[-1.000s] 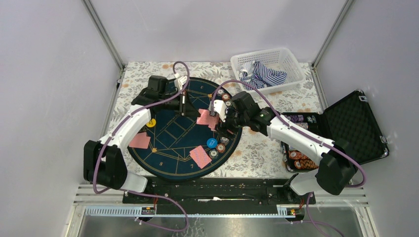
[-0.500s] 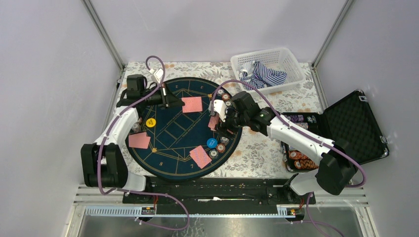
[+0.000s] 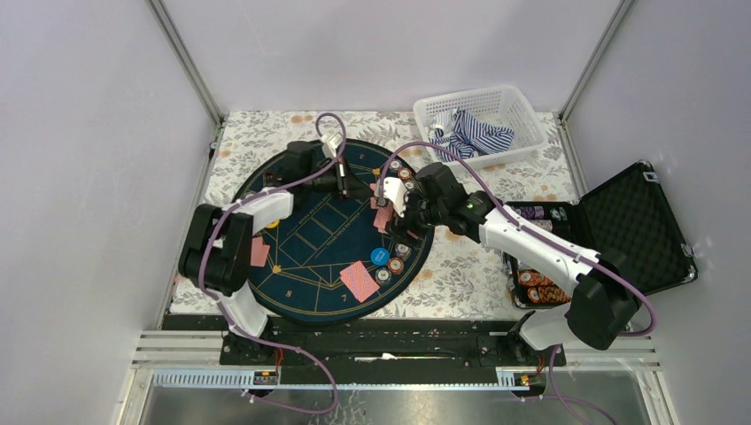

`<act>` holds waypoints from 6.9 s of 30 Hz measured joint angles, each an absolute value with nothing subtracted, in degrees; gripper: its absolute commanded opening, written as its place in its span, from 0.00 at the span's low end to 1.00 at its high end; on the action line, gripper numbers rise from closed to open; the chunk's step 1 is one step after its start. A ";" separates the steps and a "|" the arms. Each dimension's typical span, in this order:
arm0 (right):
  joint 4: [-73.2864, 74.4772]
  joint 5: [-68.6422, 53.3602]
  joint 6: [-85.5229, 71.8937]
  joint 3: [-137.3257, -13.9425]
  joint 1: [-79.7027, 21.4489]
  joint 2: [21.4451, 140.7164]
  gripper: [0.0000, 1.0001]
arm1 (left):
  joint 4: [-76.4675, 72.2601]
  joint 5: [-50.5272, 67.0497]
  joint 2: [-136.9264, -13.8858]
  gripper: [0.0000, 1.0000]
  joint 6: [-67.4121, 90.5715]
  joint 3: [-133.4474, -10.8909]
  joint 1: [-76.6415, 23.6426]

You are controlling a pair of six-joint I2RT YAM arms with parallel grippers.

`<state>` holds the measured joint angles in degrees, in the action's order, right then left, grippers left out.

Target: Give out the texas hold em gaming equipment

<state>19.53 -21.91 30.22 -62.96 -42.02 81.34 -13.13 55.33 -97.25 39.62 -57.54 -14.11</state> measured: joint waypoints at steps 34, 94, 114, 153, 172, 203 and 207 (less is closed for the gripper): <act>21.41 -21.43 30.79 -64.79 -40.23 81.25 0.00 | -22.50 44.34 -121.99 0.06 47.68 -68.55 -23.97; 17.43 -26.92 27.59 -62.48 -37.71 81.28 0.00 | 7.33 58.85 -84.09 0.52 26.89 -60.05 -22.28; 17.85 -26.20 27.66 -62.33 -38.63 81.30 0.00 | 1.15 59.86 -86.32 0.36 32.42 -58.50 -22.79; 17.30 -24.95 28.05 -61.93 -38.63 81.36 0.00 | 3.36 58.15 -83.72 0.18 31.11 -58.48 -22.74; 17.28 -24.47 28.08 -61.93 -38.63 81.36 0.00 | 2.87 59.40 -83.70 0.47 31.94 -58.48 -20.18; 17.28 -24.43 28.08 -61.93 -38.63 81.36 0.00 | 0.97 60.90 -83.15 0.47 34.65 -57.12 -17.72; 17.28 -24.45 28.08 -61.93 -38.63 81.36 0.00 | 0.05 61.25 -83.07 0.47 35.16 -56.84 -18.33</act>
<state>17.28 -24.45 28.08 -61.93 -38.63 81.36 0.05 61.25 -83.07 35.16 -56.84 -18.33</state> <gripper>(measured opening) 0.718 0.477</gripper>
